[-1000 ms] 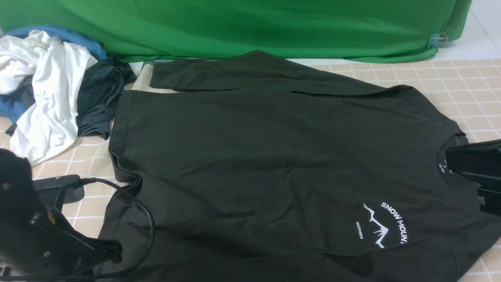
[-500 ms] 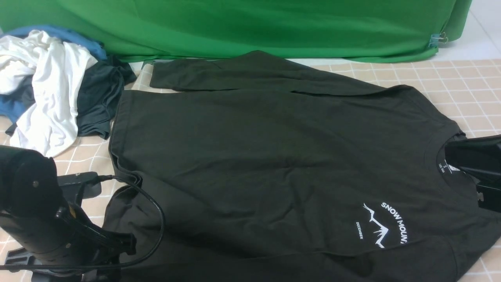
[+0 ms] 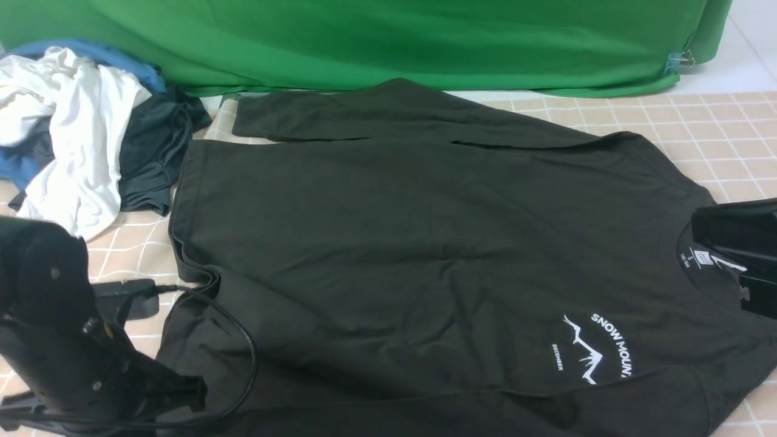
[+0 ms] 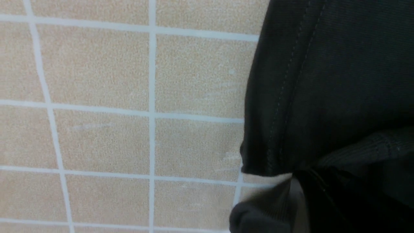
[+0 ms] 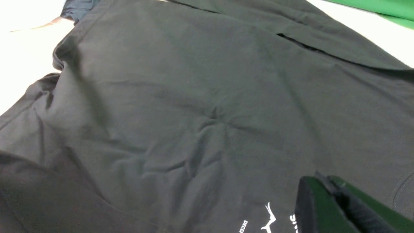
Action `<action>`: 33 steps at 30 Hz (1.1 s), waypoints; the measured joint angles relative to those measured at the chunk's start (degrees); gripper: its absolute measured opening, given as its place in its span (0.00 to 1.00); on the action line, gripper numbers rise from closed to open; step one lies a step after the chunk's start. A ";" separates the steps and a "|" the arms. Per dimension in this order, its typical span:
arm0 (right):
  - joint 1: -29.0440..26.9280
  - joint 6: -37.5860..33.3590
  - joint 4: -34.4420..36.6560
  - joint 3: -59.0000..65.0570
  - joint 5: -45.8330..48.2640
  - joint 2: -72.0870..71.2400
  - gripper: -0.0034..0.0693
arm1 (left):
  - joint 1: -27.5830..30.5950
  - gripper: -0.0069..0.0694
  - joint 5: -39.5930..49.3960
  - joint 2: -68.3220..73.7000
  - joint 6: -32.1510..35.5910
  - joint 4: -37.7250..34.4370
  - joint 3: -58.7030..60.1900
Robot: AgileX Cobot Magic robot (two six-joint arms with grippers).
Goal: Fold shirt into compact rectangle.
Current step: 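Grasp the left edge of the dark T-shirt lying flat on the table, then fold the left side of the black T-shirt inward over its body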
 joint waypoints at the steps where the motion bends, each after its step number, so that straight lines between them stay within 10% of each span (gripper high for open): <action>1: 0.00 0.00 0.00 0.00 0.00 0.00 0.09 | 0.00 0.11 1.07 -0.60 0.00 -0.26 -0.75; 14: 0.00 -0.01 0.07 0.55 -2.13 0.00 0.09 | 0.00 0.11 9.54 -7.14 -0.06 0.37 -18.89; 33: 0.00 0.19 0.25 0.55 -2.54 0.00 0.10 | 0.00 0.11 11.95 19.09 -1.41 12.77 -53.16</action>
